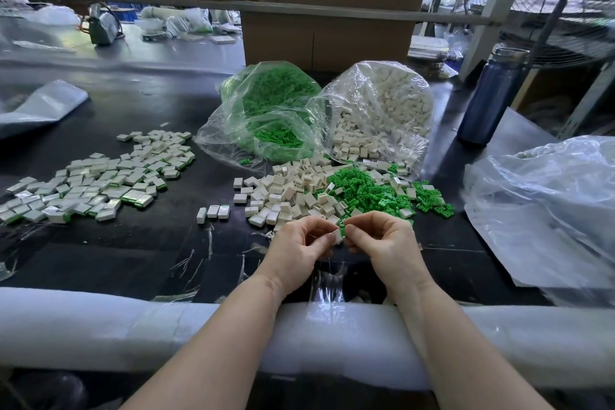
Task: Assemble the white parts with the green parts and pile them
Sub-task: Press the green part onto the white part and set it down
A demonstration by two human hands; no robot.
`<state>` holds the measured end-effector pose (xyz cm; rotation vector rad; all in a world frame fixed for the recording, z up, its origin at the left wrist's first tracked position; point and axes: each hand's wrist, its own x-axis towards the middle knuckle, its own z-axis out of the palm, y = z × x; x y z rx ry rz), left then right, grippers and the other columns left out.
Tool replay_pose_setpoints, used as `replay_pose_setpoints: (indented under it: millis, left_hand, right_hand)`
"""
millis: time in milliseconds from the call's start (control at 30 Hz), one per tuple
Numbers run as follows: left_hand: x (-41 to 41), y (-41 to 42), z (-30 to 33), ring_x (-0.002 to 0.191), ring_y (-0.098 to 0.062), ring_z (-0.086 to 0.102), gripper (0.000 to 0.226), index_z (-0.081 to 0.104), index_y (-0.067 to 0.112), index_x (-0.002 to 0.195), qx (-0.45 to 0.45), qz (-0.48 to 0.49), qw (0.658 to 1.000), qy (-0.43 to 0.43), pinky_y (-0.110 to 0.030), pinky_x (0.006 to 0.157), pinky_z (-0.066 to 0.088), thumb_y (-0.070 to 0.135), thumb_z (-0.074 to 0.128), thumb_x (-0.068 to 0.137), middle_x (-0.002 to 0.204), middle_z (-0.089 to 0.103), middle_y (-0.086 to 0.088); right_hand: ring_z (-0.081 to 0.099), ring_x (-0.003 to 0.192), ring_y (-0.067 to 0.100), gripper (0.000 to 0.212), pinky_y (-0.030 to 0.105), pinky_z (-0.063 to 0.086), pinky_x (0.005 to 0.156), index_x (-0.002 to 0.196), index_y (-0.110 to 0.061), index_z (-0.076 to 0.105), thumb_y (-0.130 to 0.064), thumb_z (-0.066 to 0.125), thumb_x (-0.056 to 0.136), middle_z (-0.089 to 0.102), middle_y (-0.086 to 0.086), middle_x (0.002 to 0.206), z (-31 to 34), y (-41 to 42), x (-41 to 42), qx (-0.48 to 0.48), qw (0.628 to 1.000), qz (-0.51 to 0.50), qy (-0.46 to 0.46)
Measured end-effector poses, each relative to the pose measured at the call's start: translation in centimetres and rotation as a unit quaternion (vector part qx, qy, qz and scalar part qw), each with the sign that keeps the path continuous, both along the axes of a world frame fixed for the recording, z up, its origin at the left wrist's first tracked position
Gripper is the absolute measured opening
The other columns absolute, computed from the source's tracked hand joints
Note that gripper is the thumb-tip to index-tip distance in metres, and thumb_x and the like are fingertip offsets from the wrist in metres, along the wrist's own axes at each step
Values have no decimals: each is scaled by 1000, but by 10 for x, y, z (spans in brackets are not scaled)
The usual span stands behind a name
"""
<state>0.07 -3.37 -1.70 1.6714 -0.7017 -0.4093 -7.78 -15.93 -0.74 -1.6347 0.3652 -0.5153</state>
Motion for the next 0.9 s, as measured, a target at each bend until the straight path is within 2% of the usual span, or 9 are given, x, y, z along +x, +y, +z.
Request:
replay_pose_setpoints:
  millis: [167,267,367,433,533,633,800,900]
  left_hand:
    - [-1,1,2,66,-1,59,10,66,14,89,6,-4,1000,-4,-13,68,50,6,61,87,77,65,1]
    - [-1,1,2,61,3,58,10,66,11,90,-7,3,1000,6,-12,64,49,3,61,86,73,64,2]
    - [0,1,1,64,-2,60,11,68,9,90,-9,11,1000,12,-12,64,49,2,61,86,77,66,-3]
    - [-1,1,1,68,-6,61,12,69,10,89,-1,11,1000,9,-12,65,49,2,61,86,81,68,-6]
    - [-2,0,1,67,-1,60,19,68,18,82,12,7,1000,-2,-12,68,49,1,60,86,80,67,0]
    - [-2,0,0,73,-5,60,23,67,23,77,26,13,999,-14,-18,77,51,2,61,86,78,65,3]
    - [-3,0,2,80,-14,62,20,67,20,80,30,8,999,-20,-26,82,52,3,61,87,83,67,-4]
    - [-4,0,3,84,-26,65,16,65,19,86,18,7,999,-29,-34,84,54,4,61,86,88,68,-12]
  right_hand:
    - [61,58,6,19,19,53,59,72,-16,69,2,68,80,67,-3,63,-1,2,2,-45,999,12,7]
    - [62,59,7,17,18,53,60,75,-13,70,2,66,82,67,1,65,-1,1,1,-28,999,21,8]
    - [61,59,7,16,19,53,58,76,-11,68,4,65,82,67,3,67,0,1,0,-25,999,25,12]
    - [60,55,5,17,17,51,54,75,-10,67,5,65,81,65,0,64,0,2,1,-28,999,29,17]
    - [57,51,5,15,17,50,52,75,-7,65,8,64,81,63,1,60,1,3,0,-33,998,40,28]
    - [55,48,4,18,18,49,50,73,-8,65,9,65,80,62,0,58,0,3,1,-40,998,42,38]
    - [56,46,4,20,18,49,49,71,-10,64,9,65,79,62,-1,56,-1,2,2,-26,998,39,40]
    - [58,48,6,18,17,49,48,72,-9,63,8,65,80,63,-1,57,-3,1,3,0,999,23,31]
